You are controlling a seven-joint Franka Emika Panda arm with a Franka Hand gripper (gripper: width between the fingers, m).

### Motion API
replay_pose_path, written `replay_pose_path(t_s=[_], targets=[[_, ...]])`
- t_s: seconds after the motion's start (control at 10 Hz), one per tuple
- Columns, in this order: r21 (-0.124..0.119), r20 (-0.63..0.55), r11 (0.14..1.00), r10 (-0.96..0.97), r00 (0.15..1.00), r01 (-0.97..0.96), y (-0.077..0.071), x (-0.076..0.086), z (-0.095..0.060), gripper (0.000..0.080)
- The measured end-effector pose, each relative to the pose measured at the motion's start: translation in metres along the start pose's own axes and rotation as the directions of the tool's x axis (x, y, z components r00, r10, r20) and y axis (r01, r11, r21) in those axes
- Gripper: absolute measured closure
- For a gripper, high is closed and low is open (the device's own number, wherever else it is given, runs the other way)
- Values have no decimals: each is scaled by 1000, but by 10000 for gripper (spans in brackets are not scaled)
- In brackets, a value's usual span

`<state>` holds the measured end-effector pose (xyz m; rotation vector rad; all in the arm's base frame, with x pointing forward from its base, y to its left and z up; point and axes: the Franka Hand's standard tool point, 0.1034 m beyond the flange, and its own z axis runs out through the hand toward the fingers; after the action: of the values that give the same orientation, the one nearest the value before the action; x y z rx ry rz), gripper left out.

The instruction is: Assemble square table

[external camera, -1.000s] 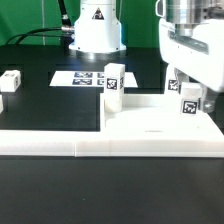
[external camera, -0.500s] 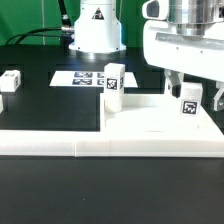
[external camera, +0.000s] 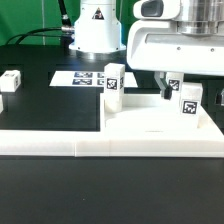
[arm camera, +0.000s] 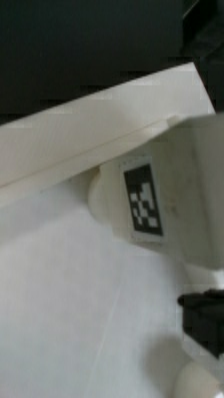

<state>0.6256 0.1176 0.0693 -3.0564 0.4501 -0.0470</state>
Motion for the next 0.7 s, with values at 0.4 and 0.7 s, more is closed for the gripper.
replay_pose_path(t_s=[0.4,0.7], targets=[[2,1,1000,7,1000,-7,0,0,0,408],[2,1,973,230,973,-230,1,0,0,510]])
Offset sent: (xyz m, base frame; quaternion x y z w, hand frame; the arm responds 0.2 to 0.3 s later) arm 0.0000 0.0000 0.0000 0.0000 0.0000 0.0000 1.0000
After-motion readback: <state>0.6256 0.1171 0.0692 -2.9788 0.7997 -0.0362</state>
